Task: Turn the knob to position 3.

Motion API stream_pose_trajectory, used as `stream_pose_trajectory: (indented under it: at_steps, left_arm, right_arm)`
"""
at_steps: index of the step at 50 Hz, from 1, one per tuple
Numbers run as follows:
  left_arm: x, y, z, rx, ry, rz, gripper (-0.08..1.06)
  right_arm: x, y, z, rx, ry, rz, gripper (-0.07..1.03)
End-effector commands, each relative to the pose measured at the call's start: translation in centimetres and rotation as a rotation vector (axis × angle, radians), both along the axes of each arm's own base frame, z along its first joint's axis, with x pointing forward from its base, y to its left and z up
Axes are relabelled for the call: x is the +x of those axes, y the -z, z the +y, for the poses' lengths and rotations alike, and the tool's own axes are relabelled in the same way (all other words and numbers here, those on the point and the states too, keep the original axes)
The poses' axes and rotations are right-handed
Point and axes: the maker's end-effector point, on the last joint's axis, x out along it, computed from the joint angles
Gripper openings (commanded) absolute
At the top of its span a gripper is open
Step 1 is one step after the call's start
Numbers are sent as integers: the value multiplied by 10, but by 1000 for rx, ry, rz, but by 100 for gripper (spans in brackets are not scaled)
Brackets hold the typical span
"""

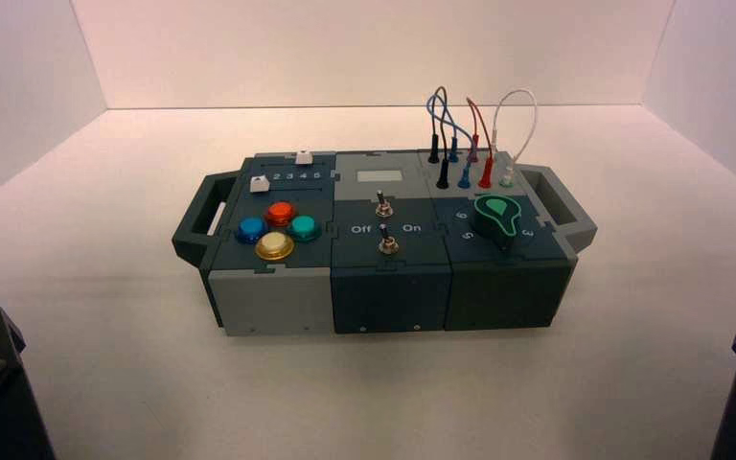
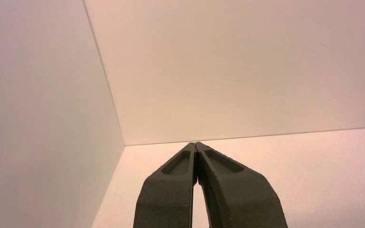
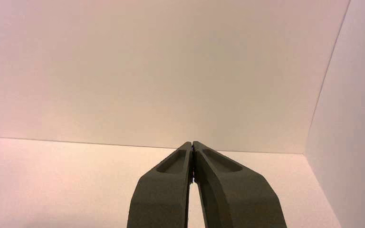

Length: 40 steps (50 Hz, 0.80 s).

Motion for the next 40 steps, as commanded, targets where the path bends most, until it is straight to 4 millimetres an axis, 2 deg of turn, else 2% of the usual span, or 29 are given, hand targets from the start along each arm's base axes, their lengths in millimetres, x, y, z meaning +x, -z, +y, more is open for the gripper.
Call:
stream_pose_trajectory:
  at_steps: [1, 16, 24, 29, 40]
  left_arm:
    - [3, -8, 0, 8, 1, -16, -3]
    - [4, -9, 0, 9, 1, -18, -3]
    - [4, -8, -6, 3, 29, 13, -3]
    - [4, -6, -19, -4, 90, 60, -3]
    - [1, -5, -70, -5, 320, 198, -3]
  right_arm:
    - [2, -9, 0, 4, 0, -23, -2]
    - [0, -12, 0, 3, 0, -34, -2]
    - [0, -8, 1, 0, -3, 15, -2]
    - [1, -5, 1, -3, -5, 61, -2]
    - [-1, -10, 16, -14, -61, 198, -2]
